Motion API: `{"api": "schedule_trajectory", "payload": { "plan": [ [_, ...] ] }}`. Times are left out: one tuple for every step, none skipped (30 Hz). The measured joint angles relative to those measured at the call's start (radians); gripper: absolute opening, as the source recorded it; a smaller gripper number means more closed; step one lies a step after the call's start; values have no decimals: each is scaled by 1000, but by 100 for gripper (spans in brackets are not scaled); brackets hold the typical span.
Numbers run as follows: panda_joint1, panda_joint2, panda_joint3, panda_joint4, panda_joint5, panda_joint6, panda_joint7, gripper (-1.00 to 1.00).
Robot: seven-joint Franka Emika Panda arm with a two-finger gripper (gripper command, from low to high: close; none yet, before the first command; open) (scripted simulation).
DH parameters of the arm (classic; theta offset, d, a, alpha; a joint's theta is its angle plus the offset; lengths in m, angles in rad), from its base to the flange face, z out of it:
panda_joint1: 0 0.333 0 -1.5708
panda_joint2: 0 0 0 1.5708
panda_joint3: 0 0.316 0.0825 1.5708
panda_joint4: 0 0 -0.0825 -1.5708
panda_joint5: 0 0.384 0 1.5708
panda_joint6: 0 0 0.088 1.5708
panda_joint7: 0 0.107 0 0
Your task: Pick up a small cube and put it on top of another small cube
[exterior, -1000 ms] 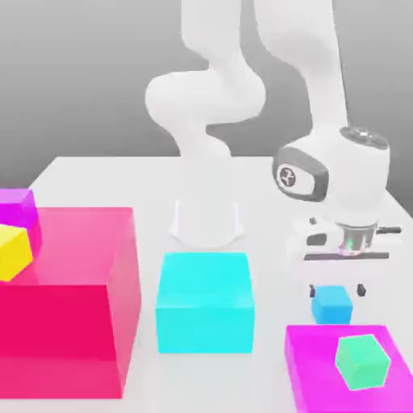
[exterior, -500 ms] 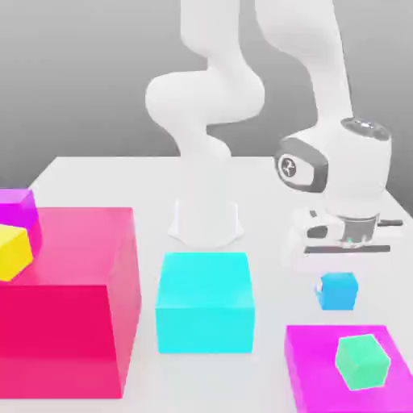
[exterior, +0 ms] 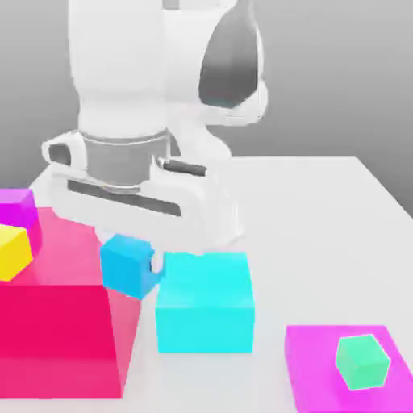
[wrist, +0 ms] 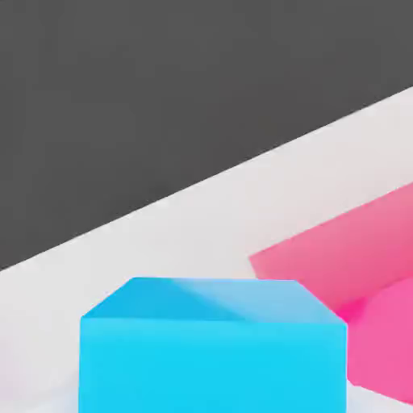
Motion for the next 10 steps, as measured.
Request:
{"api": "schedule_trajectory", "payload": {
  "plan": [
    [-31,-8,-27,34,1,-43,-29,-100],
    [-60,-16,-54,67,2,-84,-58,-100],
    [-82,-18,-76,88,3,-107,-81,-100],
    [-94,-11,-87,84,5,-97,-94,-100],
    [-102,1,-90,69,7,-71,-102,-100],
    [-102,15,-95,48,9,-36,-106,-100],
    [-104,27,-96,29,11,-5,-109,100],
    [-104,27,-96,29,11,-5,-109,100],
    [-104,27,-96,29,11,-5,-109,100],
    [-104,27,-96,29,11,-5,-109,100]
  ]
}}
